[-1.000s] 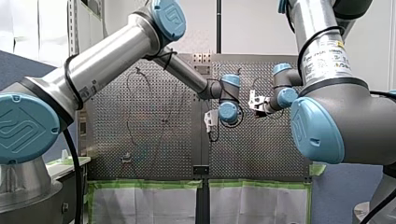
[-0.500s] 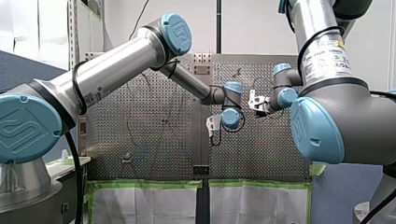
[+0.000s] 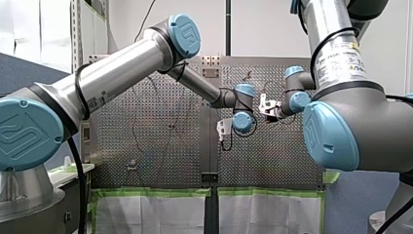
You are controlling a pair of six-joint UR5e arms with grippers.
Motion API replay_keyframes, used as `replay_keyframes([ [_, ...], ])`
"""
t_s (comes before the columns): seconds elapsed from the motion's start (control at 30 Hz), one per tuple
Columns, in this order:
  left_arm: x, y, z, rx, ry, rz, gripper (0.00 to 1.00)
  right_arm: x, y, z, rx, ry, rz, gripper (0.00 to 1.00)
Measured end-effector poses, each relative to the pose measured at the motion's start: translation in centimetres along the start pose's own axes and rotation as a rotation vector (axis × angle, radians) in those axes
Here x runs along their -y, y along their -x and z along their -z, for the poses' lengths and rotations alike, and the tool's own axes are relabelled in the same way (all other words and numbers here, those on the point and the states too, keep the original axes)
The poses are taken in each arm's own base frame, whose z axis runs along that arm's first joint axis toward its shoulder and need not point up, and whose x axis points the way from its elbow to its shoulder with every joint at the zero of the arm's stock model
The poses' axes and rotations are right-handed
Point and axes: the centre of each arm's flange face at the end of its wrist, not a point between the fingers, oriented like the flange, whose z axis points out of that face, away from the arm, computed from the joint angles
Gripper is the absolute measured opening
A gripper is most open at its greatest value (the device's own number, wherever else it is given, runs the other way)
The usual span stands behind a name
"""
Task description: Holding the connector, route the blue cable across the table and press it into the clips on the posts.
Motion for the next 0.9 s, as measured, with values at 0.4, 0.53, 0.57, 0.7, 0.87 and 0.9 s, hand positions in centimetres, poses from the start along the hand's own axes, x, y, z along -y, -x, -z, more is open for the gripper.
replay_keyframes([
  [0.4,0.2,0.6,0.0,0.003,-0.004,0.001,0.0,0.2,-0.3,0.1,-0.006,-0.003,0.0,0.0],
  [0.53,0.8,2.0,0.2,0.02,-0.009,0.012,0.0,0.4,-1.1,0.2,-0.019,-0.005,-0.016,0.0],
  [0.57,0.9,2.6,0.3,0.027,-0.011,0.016,0.0,0.4,-1.3,0.2,-0.024,-0.005,-0.021,0.0],
  [0.7,1.2,4.9,0.8,0.05,-0.006,0.034,0.0,0.5,-3.7,0.4,-0.065,-0.007,-0.021,0.0],
  [0.87,1.2,7.9,1.7,0.069,0.024,0.044,0.0,1.0,-6.9,1.0,-0.123,-0.014,-0.014,0.0],
  [0.9,1.2,8.4,1.9,0.073,0.03,0.045,0.0,1.1,-7.7,1.3,-0.136,-0.016,-0.017,0.0],
])
